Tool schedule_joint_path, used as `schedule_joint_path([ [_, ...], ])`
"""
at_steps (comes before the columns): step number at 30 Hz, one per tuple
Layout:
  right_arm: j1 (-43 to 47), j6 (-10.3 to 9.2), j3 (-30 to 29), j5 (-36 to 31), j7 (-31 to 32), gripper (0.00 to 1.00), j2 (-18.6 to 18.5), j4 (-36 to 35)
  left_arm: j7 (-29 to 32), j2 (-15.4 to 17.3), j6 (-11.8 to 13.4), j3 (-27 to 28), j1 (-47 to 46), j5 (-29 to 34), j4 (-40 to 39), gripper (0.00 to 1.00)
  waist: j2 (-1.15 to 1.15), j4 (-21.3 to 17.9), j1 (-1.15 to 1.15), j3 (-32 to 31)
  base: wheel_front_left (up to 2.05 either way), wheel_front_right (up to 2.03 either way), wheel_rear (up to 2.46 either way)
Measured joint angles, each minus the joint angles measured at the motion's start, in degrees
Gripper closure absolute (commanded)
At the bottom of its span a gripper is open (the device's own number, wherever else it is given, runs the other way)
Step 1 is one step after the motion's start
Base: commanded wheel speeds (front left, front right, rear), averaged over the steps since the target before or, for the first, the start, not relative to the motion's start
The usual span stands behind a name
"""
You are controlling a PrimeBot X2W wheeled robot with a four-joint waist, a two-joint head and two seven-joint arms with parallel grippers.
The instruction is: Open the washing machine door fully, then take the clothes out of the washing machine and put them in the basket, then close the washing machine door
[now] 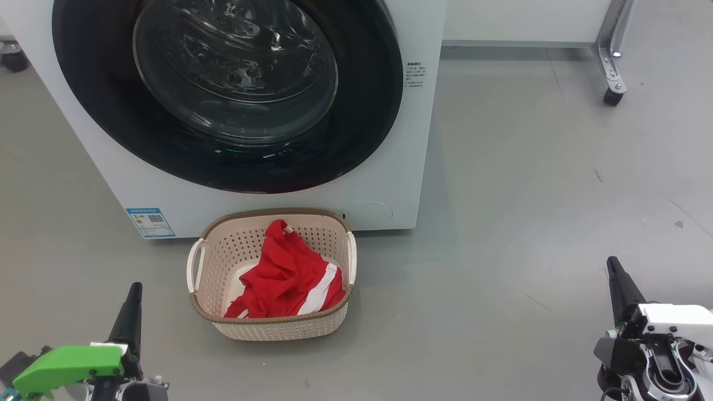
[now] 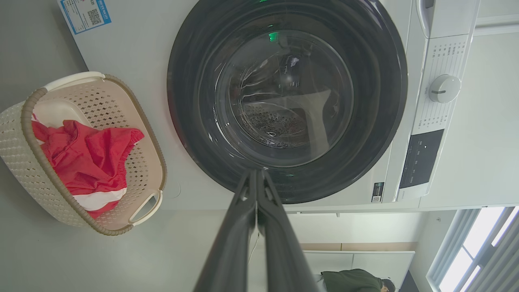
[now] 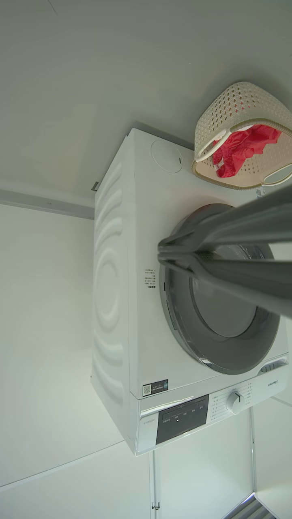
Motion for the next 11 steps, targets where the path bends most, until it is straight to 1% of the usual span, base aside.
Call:
schedule_joint_path([
  [11, 0.0, 0.00, 0.0, 0.0, 0.0, 1.00, 0.0, 0.0, 0.0, 0.0, 0.0, 0.1, 0.0, 0.0, 0.0, 1.00, 0.00, 0.0, 0.00, 0.0, 0.00, 0.00, 0.00],
])
